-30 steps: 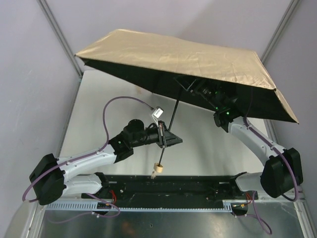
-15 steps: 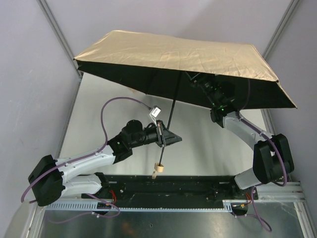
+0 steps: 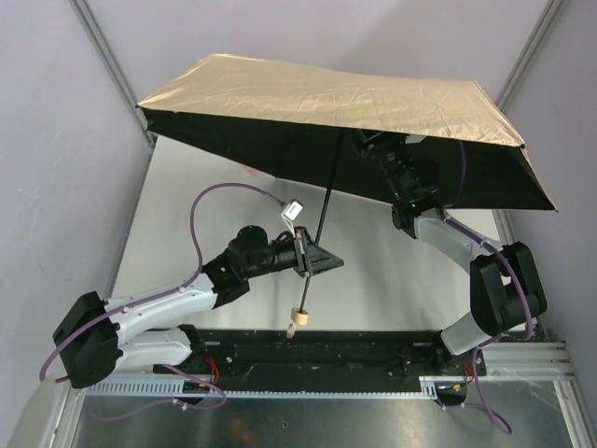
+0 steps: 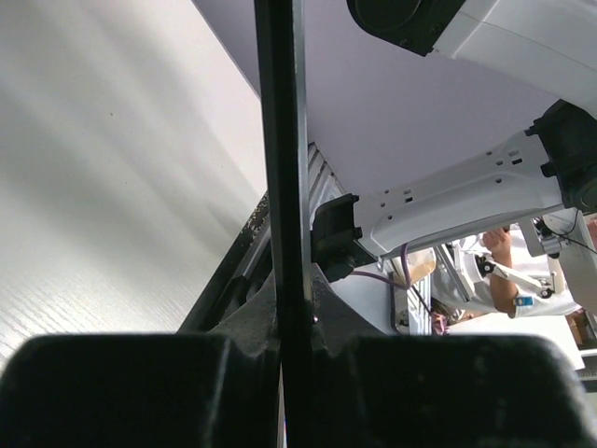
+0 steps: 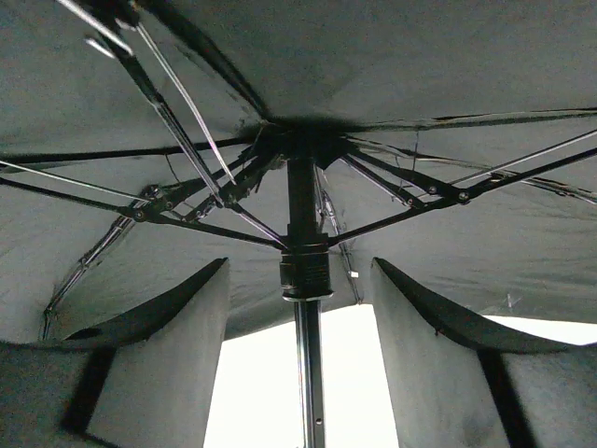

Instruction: Put away the umbrella

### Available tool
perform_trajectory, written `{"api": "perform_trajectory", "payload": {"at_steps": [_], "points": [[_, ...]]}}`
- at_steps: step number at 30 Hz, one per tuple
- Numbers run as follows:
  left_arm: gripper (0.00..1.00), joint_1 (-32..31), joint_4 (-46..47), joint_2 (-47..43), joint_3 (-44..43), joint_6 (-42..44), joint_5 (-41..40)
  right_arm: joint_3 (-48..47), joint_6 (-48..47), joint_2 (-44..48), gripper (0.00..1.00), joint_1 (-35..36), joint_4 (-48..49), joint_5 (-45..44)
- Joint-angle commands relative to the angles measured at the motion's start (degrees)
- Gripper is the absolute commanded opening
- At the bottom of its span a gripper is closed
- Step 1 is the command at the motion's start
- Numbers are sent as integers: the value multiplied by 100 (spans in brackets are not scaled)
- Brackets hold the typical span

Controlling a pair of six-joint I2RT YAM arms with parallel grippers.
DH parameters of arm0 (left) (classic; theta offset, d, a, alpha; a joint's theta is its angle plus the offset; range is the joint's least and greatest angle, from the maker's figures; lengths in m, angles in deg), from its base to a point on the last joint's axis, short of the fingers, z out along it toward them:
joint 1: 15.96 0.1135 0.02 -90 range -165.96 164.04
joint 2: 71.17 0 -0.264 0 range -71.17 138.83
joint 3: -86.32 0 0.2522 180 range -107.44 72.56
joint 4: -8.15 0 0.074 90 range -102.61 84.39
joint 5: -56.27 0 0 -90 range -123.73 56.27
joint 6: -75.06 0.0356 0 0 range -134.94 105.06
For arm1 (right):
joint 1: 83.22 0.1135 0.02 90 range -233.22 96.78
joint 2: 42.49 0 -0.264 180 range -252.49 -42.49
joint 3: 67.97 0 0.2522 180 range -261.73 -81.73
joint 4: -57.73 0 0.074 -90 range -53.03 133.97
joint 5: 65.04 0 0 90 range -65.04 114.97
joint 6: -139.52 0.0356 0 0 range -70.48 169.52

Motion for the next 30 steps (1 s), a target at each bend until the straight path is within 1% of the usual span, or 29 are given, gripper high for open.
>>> {"api": "perform_trajectory", "payload": {"at_steps": [1,5,9,11,15,18,20,21,23,24,26,28,29,30], "points": [[0,-28,621,-110,-18,15,342,-286,212,-143,63,21,312,-177],[0,-31,657,-113,-43,-12,377,-357,190,-287,57,34,429,-83],[0,-30,691,-82,-56,-57,436,-470,217,-479,46,55,670,46],[0,-28,705,-63,-50,-79,446,-548,203,-558,42,61,731,172],[0,-31,708,-72,-13,-79,419,-577,6,-528,42,101,641,165],[0,-27,705,-50,9,-87,422,-642,94,-590,43,112,718,87],[0,-29,704,-38,22,-89,436,-797,187,-678,41,101,769,174],[0,-28,704,-38,24,-90,446,-872,226,-722,37,106,829,235],[0,-29,704,-35,32,-103,451,-960,319,-797,16,102,966,358],[0,-32,704,-37,42,-101,449,-975,371,-825,8,97,1037,402],[0,-33,701,-74,72,-110,403,-986,410,-860,2,82,1235,503],[1,-17,696,-120,121,-93,366,-989,422,-858,0,57,1318,618],[7,-9,696,-141,157,-91,354,-985,410,-838,0,44,1314,659],[17,-5,695,-161,210,-104,339,-988,381,-807,0,24,1273,689]]}}
